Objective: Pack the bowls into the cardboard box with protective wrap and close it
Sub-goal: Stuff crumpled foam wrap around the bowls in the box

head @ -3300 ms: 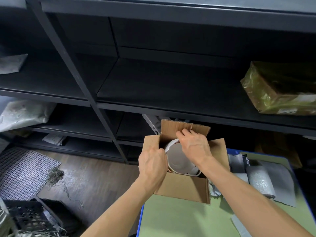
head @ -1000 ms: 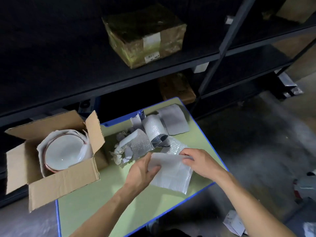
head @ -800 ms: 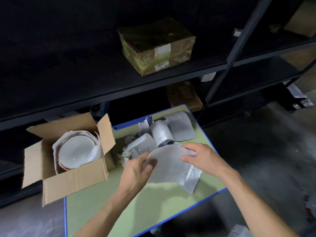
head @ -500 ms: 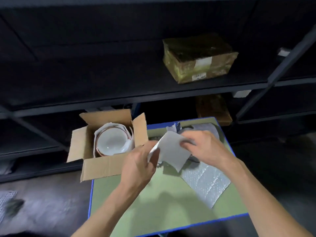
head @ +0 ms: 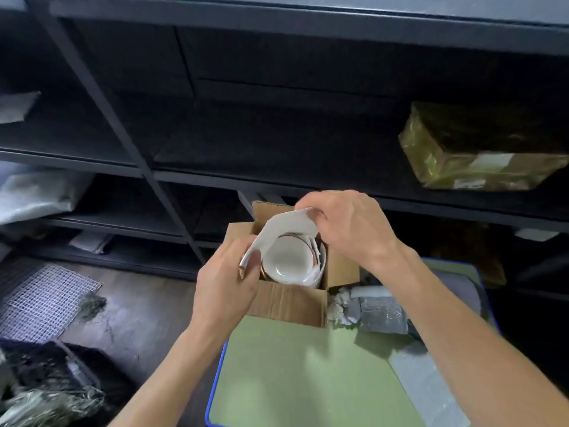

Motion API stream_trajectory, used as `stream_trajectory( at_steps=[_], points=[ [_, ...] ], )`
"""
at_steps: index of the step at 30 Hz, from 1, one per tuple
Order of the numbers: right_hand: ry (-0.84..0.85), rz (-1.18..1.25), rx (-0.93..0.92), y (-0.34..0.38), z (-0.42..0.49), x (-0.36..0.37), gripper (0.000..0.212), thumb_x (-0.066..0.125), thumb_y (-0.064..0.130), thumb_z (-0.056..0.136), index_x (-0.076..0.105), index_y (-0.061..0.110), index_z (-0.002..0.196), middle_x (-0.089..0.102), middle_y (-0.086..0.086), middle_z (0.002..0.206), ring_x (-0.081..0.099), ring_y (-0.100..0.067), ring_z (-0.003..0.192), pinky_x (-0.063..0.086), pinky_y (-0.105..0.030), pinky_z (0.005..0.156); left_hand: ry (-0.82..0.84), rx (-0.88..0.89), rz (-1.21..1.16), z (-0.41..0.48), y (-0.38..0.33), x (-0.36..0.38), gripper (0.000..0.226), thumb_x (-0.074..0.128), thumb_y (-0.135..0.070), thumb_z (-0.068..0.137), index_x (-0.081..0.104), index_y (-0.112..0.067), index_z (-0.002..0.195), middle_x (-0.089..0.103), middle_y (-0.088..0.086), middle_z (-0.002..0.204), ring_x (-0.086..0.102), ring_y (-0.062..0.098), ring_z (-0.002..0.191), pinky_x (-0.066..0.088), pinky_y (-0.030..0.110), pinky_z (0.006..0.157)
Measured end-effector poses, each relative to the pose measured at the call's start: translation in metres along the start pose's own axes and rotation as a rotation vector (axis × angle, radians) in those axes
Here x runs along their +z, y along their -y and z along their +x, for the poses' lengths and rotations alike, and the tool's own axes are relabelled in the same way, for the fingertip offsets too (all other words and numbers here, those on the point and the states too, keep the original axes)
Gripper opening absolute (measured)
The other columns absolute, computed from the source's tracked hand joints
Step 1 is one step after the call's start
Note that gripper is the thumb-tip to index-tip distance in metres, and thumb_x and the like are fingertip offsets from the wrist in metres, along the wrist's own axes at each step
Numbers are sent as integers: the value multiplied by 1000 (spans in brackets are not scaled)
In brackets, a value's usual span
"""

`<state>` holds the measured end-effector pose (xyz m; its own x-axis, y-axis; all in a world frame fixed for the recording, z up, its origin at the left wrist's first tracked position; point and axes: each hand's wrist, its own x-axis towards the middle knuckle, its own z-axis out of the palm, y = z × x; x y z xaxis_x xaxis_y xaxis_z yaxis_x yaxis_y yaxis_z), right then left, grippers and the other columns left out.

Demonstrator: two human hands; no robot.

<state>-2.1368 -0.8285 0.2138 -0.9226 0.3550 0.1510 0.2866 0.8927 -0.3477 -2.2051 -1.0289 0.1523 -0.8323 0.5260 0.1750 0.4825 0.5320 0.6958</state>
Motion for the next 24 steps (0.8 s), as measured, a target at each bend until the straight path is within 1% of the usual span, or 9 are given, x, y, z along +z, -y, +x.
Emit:
stream_trajectory(
  at_steps=[3,6,9,11,14,15,18,20,24],
  points=[
    [0,-67,-73,14,29,16,31,47,17,95,68,37,108,71,10,98,64,-21,91,52,-40,74,69,-105,-10,6,6,-8,23,48,-33,97,54,-44,117,59,-24,89,55,-6,86,37,9,65],
    [59,-105,-123,24,52,29,33,49,11,94,69,33,109,71,8,98,63,-21,91,49,-36,72,130,-152,4,8,10,-10,36,46,-39,99,41,-43,134,53,-31,79,53,-17,73,35,5,59],
    [114,-133,-153,27,68,43,34,51,9,95,68,33,111,71,8,102,64,-21,94,48,-36,73,161,-177,3,14,14,-7,35,46,-38,99,37,-40,133,52,-28,75,56,-6,72,34,8,56],
    [155,-157,-148,25,75,51,36,51,7,93,69,34,108,71,7,98,64,-22,92,49,-36,72,176,-178,20,19,17,-4,34,46,-35,100,37,-37,132,58,-20,77,56,0,67,40,12,55],
    [195,-138,-146,20,80,61,37,50,5,91,71,32,104,72,7,96,64,-22,91,52,-38,74,202,-162,80,23,22,1,31,41,-32,100,39,-32,131,63,-7,96,61,21,78,52,42,70],
    [216,-118,-140,18,81,64,36,49,5,92,71,31,104,73,7,100,64,-22,95,53,-39,77,208,-149,98,24,23,3,30,40,-30,100,39,-32,130,62,-6,97,61,24,79,52,44,71],
    [287,-56,-123,12,85,74,40,49,4,93,72,31,110,73,6,107,63,-21,103,52,-39,84,196,-97,121,25,25,7,28,35,-31,100,39,-30,128,59,-6,93,60,24,75,52,44,69],
    [314,-45,-127,10,88,78,43,50,3,92,71,33,114,72,6,110,62,-21,106,52,-40,86,196,-122,93,26,24,10,30,37,-30,100,36,-32,131,59,-7,101,60,25,81,52,42,70],
    [352,-140,-168,12,95,81,46,50,2,88,69,35,114,69,6,105,58,-21,103,48,-38,75,222,-159,50,24,23,15,46,42,-19,97,32,-31,140,58,-5,101,48,15,80,34,25,66]
  ],
)
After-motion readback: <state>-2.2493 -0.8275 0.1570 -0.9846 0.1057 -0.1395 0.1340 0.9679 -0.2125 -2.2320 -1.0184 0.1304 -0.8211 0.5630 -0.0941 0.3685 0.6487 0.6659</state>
